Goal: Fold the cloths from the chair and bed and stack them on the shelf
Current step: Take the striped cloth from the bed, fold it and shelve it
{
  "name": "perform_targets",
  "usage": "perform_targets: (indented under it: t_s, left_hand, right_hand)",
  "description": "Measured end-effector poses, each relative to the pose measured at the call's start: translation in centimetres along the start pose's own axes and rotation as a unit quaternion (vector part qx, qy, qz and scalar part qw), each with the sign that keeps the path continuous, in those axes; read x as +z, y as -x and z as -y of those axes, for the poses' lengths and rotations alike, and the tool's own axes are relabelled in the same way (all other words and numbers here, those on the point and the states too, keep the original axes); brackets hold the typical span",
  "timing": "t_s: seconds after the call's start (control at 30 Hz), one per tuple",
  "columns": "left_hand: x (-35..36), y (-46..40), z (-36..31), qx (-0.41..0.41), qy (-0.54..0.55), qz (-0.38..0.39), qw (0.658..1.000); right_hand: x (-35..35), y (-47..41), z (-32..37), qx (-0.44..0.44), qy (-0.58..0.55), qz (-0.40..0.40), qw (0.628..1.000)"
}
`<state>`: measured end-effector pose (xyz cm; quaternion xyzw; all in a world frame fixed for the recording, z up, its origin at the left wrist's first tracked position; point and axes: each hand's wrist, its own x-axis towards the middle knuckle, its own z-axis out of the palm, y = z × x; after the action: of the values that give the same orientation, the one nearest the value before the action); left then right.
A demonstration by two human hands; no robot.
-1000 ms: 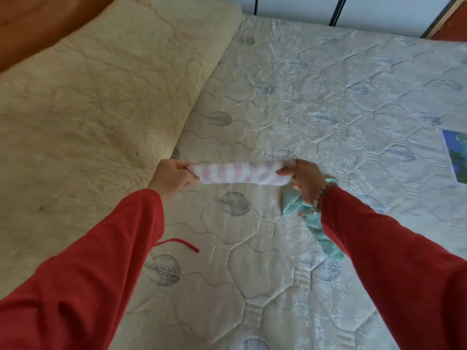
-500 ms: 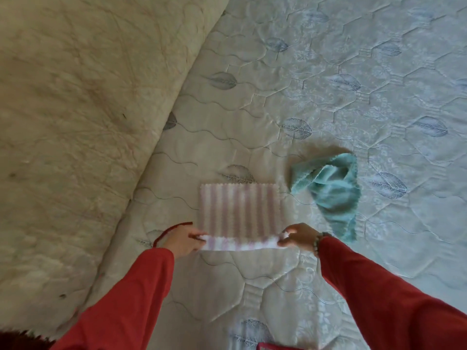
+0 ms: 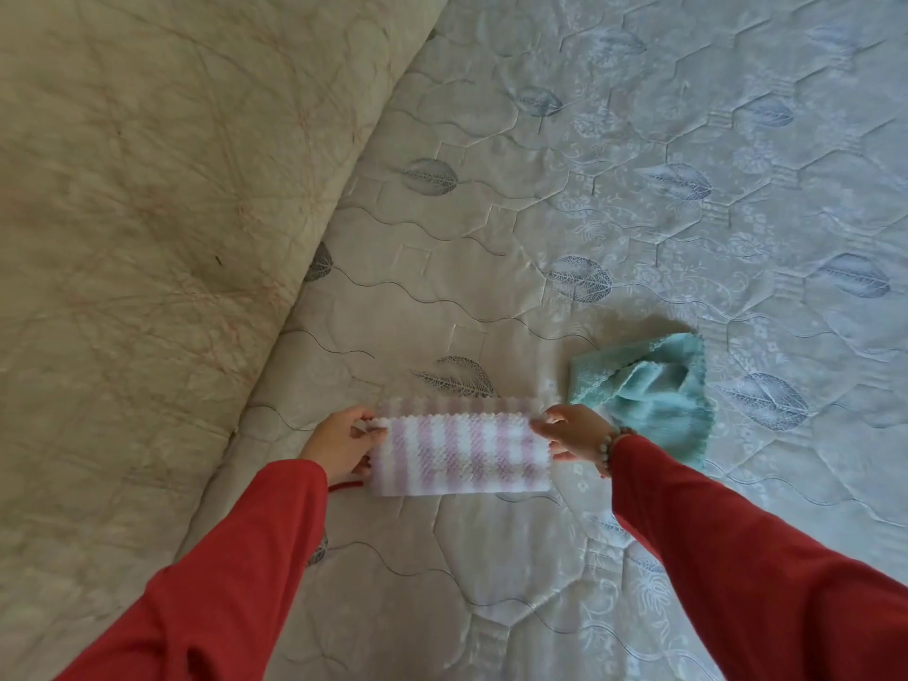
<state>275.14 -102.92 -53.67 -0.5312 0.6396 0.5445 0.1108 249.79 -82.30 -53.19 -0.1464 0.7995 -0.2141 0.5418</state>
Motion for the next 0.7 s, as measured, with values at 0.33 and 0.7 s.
perform_targets:
  t_s: [0.33,0.7]
  left_hand:
    - [0.9,-3.8,-0.6,0.0,-0.04,-0.022,0.999]
    - [3.1,-2.3,-1.2,0.058,-0.31,-0.203,0.927]
  right_hand:
    - [0.9,-3.8,0.1,-0.015,0.067,-0.101,0.993]
    - [2.5,-2.5,0.1,0.041,0.095,-0.177,0.979]
